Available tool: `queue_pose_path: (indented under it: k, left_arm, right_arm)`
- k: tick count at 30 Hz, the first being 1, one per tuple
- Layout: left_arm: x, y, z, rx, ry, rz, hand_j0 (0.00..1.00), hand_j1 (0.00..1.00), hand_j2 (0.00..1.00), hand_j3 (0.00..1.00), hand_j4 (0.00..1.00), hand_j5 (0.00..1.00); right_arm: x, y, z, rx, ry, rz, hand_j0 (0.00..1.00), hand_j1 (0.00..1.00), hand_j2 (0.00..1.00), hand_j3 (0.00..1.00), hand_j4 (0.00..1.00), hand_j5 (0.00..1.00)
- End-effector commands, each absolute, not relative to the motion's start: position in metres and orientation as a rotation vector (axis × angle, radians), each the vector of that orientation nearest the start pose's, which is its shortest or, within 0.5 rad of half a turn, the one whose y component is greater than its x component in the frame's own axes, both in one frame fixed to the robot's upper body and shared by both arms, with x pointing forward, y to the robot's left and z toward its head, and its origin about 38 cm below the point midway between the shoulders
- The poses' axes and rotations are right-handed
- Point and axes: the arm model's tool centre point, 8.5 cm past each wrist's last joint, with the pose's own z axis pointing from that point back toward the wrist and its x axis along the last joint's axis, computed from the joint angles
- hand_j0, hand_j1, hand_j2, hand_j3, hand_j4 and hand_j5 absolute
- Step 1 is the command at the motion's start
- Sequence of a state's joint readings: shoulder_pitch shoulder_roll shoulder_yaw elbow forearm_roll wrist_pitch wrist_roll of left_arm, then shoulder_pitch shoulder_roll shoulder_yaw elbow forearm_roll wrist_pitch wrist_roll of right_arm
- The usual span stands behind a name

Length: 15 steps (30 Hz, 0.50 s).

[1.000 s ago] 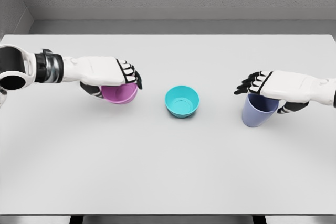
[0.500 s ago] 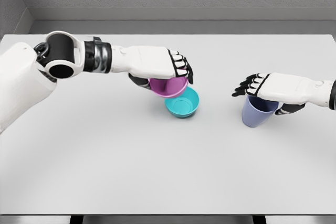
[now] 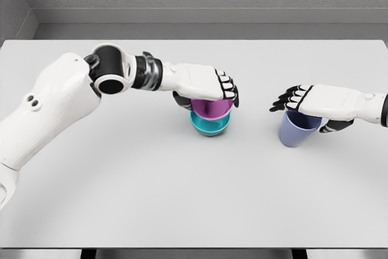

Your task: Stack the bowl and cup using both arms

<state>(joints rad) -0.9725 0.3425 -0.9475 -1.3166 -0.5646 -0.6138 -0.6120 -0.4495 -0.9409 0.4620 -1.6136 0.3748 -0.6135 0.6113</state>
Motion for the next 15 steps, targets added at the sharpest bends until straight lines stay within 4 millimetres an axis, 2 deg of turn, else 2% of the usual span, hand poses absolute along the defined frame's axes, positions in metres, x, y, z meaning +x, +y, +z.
queue_pose_path:
  k: [1, 11, 15]
  left_arm:
    - [0.456, 0.067, 0.22, -0.251, 1.675, 2.835, 0.52, 0.52, 0.52, 0.52, 0.52, 0.52]
    - [0.457, 0.071, 0.221, -0.257, 1.669, 2.842, 0.55, 0.55, 0.55, 0.55, 0.55, 0.55]
    - [0.452, 0.066, 0.21, -0.22, 1.606, 2.861, 0.55, 0.55, 0.55, 0.55, 0.55, 0.55]
  right_arm:
    - [0.388, -0.331, 0.216, -0.379, -1.309, 2.171, 1.0, 1.0, 1.0, 1.0, 1.0, 1.0]
    - [0.388, -0.33, 0.216, -0.379, -1.31, 2.173, 1.0, 1.0, 1.0, 1.0, 1.0, 1.0]
    - [0.388, -0.33, 0.216, -0.379, -1.31, 2.173, 1.0, 1.0, 1.0, 1.0, 1.0, 1.0]
